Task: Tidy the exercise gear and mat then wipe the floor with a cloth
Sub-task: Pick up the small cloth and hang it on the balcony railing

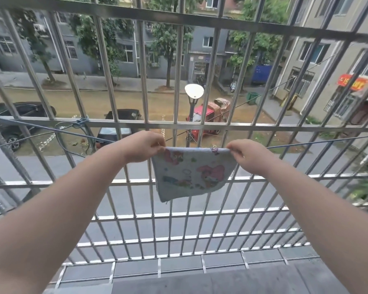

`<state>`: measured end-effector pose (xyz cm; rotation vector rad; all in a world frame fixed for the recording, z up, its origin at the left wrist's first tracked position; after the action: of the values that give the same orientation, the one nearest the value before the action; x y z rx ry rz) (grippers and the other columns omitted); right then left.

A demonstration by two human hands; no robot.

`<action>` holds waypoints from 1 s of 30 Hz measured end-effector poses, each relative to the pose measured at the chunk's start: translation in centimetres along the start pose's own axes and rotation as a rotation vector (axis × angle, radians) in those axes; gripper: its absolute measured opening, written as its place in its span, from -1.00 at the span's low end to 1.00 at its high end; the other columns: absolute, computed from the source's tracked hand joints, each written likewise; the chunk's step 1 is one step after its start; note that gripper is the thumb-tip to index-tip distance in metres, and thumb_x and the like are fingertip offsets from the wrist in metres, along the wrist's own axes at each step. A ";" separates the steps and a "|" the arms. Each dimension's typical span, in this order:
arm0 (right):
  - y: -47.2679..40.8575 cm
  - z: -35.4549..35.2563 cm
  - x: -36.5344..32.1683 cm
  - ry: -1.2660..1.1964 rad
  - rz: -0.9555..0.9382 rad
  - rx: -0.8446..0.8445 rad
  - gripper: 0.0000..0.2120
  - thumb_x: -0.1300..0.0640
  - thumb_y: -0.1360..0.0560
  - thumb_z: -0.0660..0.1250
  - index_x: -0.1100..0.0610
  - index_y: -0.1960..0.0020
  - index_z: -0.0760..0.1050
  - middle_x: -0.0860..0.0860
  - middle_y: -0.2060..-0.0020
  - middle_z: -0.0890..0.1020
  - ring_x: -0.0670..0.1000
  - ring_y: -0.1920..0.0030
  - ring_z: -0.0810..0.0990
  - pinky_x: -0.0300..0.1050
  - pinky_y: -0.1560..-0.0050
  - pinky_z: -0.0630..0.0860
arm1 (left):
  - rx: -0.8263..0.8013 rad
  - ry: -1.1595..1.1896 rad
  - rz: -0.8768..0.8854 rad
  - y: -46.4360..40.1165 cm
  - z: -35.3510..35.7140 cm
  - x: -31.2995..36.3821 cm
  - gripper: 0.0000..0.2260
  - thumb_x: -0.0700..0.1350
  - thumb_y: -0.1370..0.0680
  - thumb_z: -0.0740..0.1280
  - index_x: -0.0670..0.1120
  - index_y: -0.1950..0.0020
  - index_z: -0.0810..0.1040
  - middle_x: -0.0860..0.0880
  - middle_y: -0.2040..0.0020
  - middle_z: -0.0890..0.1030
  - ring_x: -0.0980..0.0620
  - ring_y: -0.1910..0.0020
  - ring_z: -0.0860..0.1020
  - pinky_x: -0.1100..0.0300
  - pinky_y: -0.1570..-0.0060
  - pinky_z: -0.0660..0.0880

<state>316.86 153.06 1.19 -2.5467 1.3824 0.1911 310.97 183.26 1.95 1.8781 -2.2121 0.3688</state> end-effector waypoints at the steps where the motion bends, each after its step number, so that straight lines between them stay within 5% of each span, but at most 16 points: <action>1: 0.1 0.1 -0.2 0.055 0.003 -0.030 -0.81 0.16 -0.59 0.16 0.01 -0.06 0.53 -0.04 0.05 0.61 0.10 -0.02 0.55 0.06 -0.02 0.50 | -0.015 -0.009 -0.001 0.2 0.0 0.6 -0.88 -0.06 -0.62 0.24 0.11 -0.03 0.55 0.09 0.01 0.61 0.07 0.05 0.55 0.14 0.10 0.44; 7: 2.4 -0.8 -0.3 0.289 0.055 0.067 -0.55 0.02 -0.57 0.19 -0.10 -0.46 0.33 -0.06 -0.41 0.43 0.06 -0.45 0.29 0.17 -0.48 0.17 | 0.065 -0.120 0.103 1.5 -1.6 6.2 -0.60 -0.01 -0.61 0.24 0.12 -0.47 0.36 0.08 -0.42 0.45 0.02 -0.34 0.42 0.05 -0.31 0.37; 13: 11.0 -3.3 -1.5 0.221 0.221 0.191 -0.40 -0.11 -0.61 0.14 -0.12 -0.60 0.03 -0.02 -0.58 0.16 0.07 -0.58 0.05 0.07 -0.56 -0.01 | 0.142 -0.244 0.222 3.4 0.8 12.6 -0.44 0.18 -0.60 0.16 0.15 -0.58 0.10 0.09 -0.60 0.17 0.03 -0.58 0.10 -0.04 -0.56 0.02; 18: 19.7 -1.6 -1.3 0.231 0.364 0.090 -0.37 -0.18 -0.63 0.03 -0.16 -0.60 -0.19 -0.07 -0.61 -0.08 0.03 -0.59 -0.17 0.08 -0.57 -0.13 | 0.111 -0.265 0.221 6.2 6.3 16.7 -0.37 0.27 -0.60 0.10 0.18 -0.60 -0.07 0.03 -0.64 -0.04 -0.06 -0.61 -0.11 -0.14 -0.56 -0.10; 23: 32.3 -0.3 0.1 0.238 0.547 0.035 -0.35 -0.21 -0.63 0.00 -0.10 -0.60 -0.20 -0.04 -0.61 -0.10 0.06 -0.59 -0.18 0.12 -0.56 -0.11 | -0.022 -0.186 0.290 11.5 12.6 24.2 -0.34 0.29 -0.59 0.09 0.14 -0.61 -0.10 -0.03 -0.64 -0.07 -0.13 -0.61 -0.10 -0.12 -0.55 -0.04; 30: 58.9 -0.9 0.6 0.229 0.984 0.041 -0.30 -0.26 -0.49 -0.06 -0.08 -0.59 -0.02 0.00 -0.59 0.11 0.12 -0.56 0.07 0.16 -0.52 0.11 | -0.218 -0.194 0.749 23.0 21.6 43.9 -0.34 0.27 -0.61 0.09 0.10 -0.62 -0.11 -0.05 -0.64 -0.01 -0.13 -0.61 -0.06 -0.09 -0.55 -0.03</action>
<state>267.81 121.40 -6.65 -1.6680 2.5717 0.0258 281.10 138.82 -5.49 0.9557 -2.8868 0.0449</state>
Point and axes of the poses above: each hand's wrist, its own y-axis away from the middle knuckle, its own z-axis out of the palm, x = y × z, the point moved 5 cm from there along -y, towards the middle knuckle
